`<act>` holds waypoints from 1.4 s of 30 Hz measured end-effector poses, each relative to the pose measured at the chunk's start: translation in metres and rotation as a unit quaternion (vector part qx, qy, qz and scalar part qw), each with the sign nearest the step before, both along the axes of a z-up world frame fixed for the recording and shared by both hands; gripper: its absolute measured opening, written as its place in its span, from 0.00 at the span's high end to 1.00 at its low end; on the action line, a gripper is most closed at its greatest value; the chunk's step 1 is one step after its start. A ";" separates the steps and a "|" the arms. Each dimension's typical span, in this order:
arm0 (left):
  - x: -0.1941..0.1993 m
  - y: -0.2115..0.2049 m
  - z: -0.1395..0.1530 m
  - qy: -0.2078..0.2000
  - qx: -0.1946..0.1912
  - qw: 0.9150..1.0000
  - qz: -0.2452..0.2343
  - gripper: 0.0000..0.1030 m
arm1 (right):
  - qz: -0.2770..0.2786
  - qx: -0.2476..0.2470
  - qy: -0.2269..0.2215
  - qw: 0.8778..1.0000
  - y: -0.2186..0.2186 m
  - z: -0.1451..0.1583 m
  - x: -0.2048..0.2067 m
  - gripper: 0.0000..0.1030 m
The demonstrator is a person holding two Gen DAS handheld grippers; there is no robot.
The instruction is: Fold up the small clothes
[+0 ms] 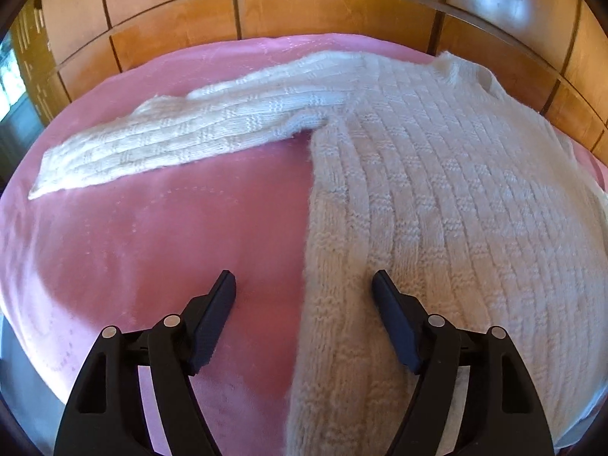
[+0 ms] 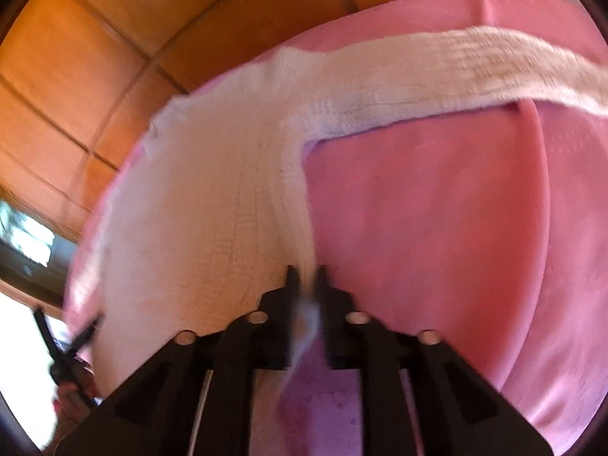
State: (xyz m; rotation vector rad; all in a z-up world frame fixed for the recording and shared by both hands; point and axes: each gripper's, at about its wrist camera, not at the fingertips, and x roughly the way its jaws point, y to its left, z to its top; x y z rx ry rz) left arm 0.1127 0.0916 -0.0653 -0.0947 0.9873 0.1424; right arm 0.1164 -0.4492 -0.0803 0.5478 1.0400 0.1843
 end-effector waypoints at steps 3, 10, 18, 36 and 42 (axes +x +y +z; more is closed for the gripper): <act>-0.007 0.000 0.014 -0.014 -0.014 1.000 0.011 0.29 | -0.059 0.003 -0.026 0.998 -0.036 0.017 -0.010 0.58; -0.013 -0.030 0.040 -0.046 -0.013 0.998 -0.030 0.29 | -0.307 0.064 -0.028 0.949 -0.189 0.008 -0.014 0.58; 0.005 -0.075 0.028 -0.020 -0.051 0.996 -0.074 0.29 | -0.392 0.078 -0.001 0.917 -0.269 -0.016 0.032 0.68; 0.026 -0.095 0.028 -0.013 -0.068 0.992 -0.103 0.05 | -0.071 -0.024 -0.144 0.987 -0.032 0.115 0.123 0.94; 0.027 -0.075 0.035 -0.029 -0.114 0.989 -0.085 0.04 | 0.061 -0.040 -0.153 0.986 0.117 0.108 0.140 0.94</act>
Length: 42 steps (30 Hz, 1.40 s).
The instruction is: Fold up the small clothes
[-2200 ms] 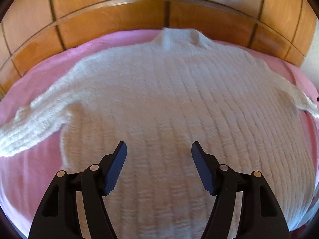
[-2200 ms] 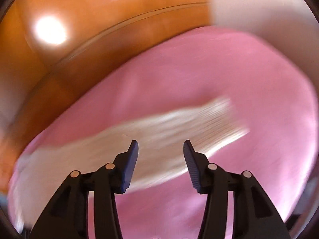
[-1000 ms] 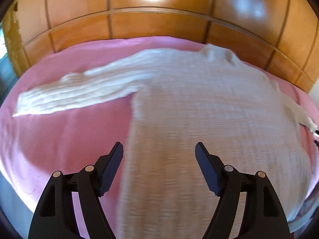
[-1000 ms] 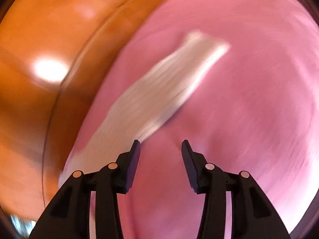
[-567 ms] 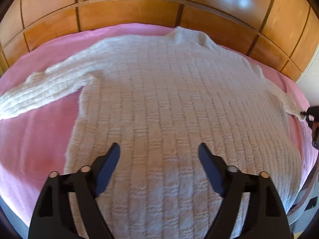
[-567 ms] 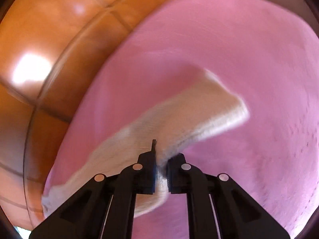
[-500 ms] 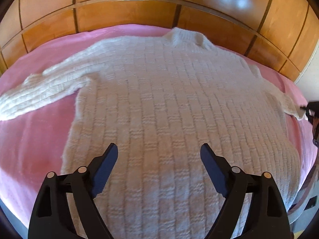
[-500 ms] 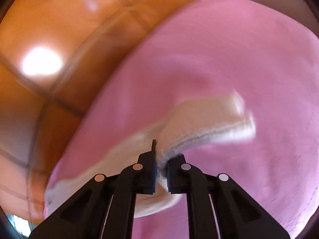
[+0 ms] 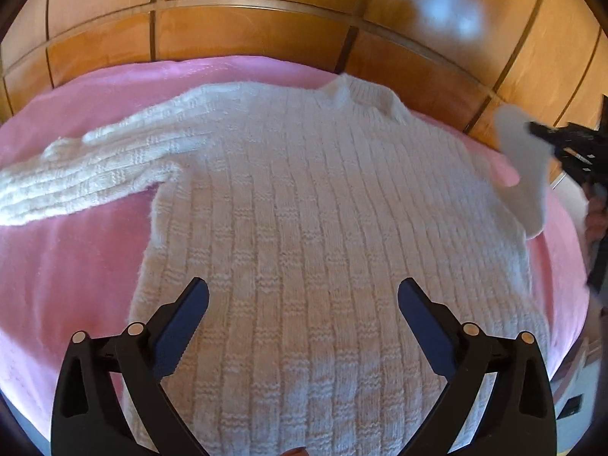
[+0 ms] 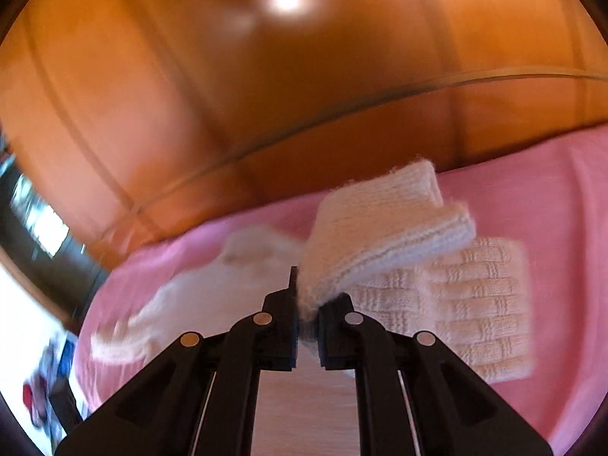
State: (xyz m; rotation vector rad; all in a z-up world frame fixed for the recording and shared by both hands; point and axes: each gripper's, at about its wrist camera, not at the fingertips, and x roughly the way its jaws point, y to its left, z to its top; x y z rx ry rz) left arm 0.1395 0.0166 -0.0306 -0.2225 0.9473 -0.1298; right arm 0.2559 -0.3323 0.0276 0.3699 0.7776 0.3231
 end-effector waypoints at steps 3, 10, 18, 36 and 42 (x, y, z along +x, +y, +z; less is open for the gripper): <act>0.003 0.012 -0.001 0.000 -0.041 0.999 0.004 0.04 | 0.047 -0.025 0.015 0.998 0.061 -0.021 0.008 0.94; 0.016 0.022 0.002 0.002 -0.074 0.997 -0.008 0.04 | 0.102 -0.036 0.037 0.993 0.122 -0.052 -0.001 0.48; 0.046 0.011 0.002 0.019 -0.078 0.997 -0.012 0.04 | 0.053 -0.053 0.049 0.996 0.058 -0.062 -0.079 0.25; 0.138 -0.019 0.039 -0.053 -0.115 0.991 -0.052 0.93 | -0.018 -0.037 0.057 0.998 0.006 -0.081 -0.107 0.15; 0.153 -0.008 0.045 -0.075 -0.052 0.995 -0.043 0.93 | -0.051 -0.037 0.024 0.998 0.000 -0.059 -0.054 0.33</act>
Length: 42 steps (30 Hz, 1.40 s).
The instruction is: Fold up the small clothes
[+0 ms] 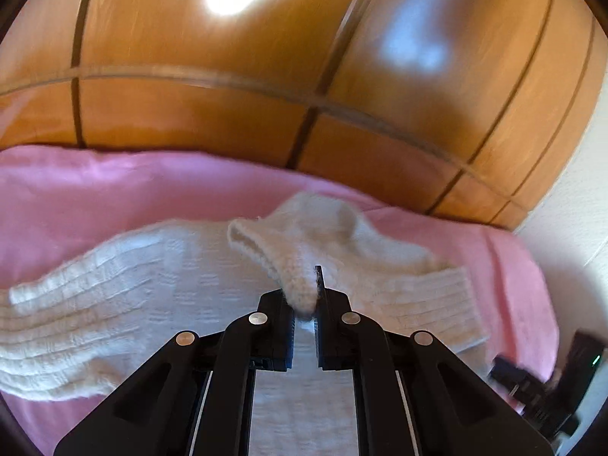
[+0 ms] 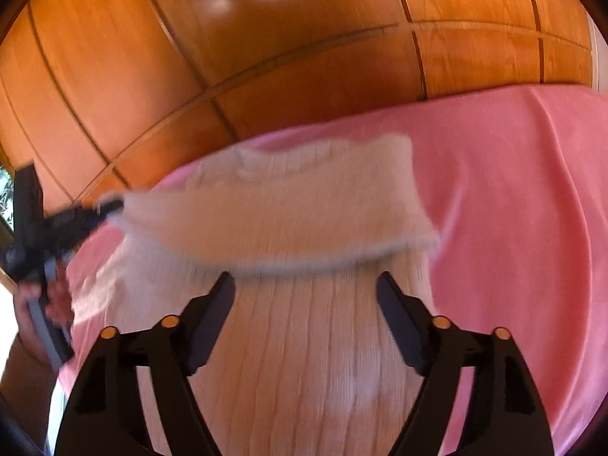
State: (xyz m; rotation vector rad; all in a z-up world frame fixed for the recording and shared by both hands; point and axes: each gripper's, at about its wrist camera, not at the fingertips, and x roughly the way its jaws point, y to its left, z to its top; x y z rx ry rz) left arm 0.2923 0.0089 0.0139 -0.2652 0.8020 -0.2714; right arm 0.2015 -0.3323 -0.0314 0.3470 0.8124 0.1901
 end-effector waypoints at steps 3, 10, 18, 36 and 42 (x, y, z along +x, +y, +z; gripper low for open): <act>0.011 -0.001 -0.029 0.035 0.036 0.999 0.013 0.93 | -0.004 -0.008 0.019 1.000 0.008 -0.009 0.036 0.38; 0.004 0.030 -0.076 0.073 0.041 0.994 0.064 0.84 | -0.019 -0.095 0.051 0.994 0.030 -0.048 0.056 0.29; -0.049 0.093 -0.067 0.094 -0.043 0.986 0.128 0.34 | -0.015 -0.167 0.057 0.984 0.055 -0.056 0.061 0.06; -0.229 0.394 -0.089 0.055 -0.237 0.871 0.426 0.41 | 0.042 -0.142 0.038 0.988 0.118 -0.039 -0.018 0.06; -0.215 0.435 -0.098 0.052 -0.266 0.844 0.463 0.41 | 0.052 -0.185 0.032 0.981 0.141 -0.055 -0.029 0.04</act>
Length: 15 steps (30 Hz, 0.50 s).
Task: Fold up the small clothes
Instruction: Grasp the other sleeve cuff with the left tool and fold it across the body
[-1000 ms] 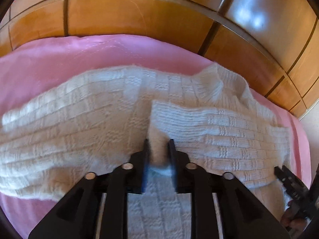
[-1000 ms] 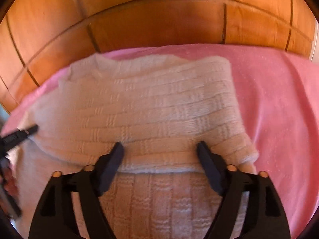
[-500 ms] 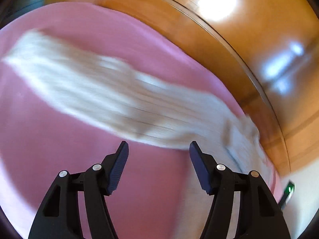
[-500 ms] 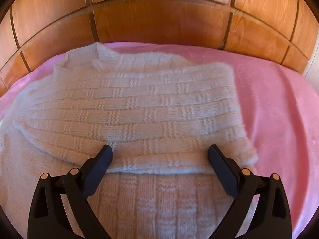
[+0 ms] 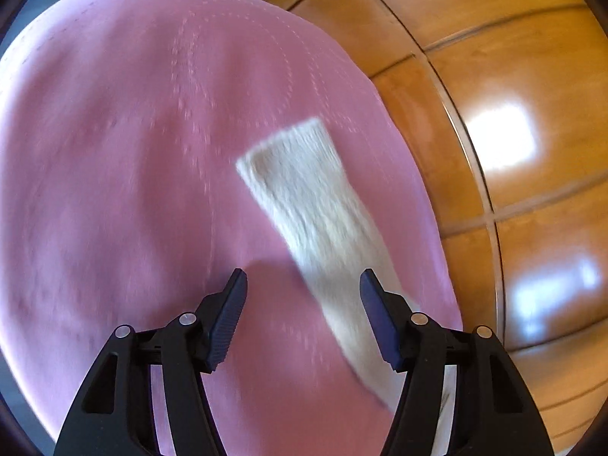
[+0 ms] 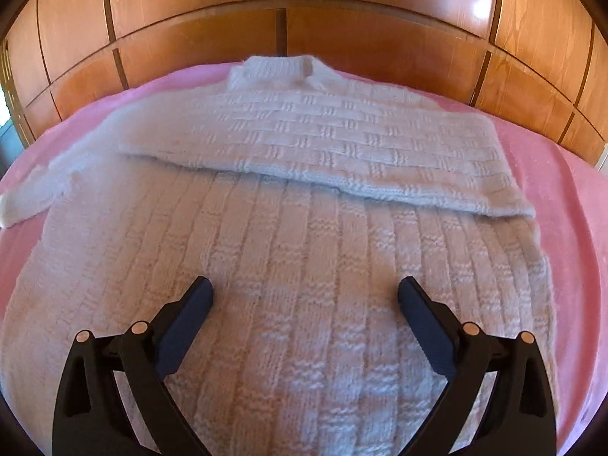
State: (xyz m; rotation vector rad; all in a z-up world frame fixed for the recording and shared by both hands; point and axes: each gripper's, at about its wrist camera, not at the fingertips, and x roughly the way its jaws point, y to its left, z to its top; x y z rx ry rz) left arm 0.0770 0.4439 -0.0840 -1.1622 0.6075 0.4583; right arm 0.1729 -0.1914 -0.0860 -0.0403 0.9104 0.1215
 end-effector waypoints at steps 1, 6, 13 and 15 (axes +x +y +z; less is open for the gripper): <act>0.005 0.004 0.000 0.001 0.001 1.000 0.006 0.41 | -0.001 0.006 0.002 1.000 -0.001 -0.001 -0.001 0.03; 0.024 0.023 -0.003 0.011 -0.008 1.000 0.028 0.81 | 0.001 0.022 0.005 1.000 -0.005 -0.004 -0.002 0.02; 0.043 -0.014 0.048 -0.055 0.026 0.997 -0.041 0.95 | 0.000 0.021 0.004 1.000 -0.005 -0.004 0.002 0.02; 0.054 -0.042 0.069 -0.084 0.039 0.993 -0.078 0.95 | 0.000 0.022 0.004 1.000 -0.005 -0.005 0.003 0.02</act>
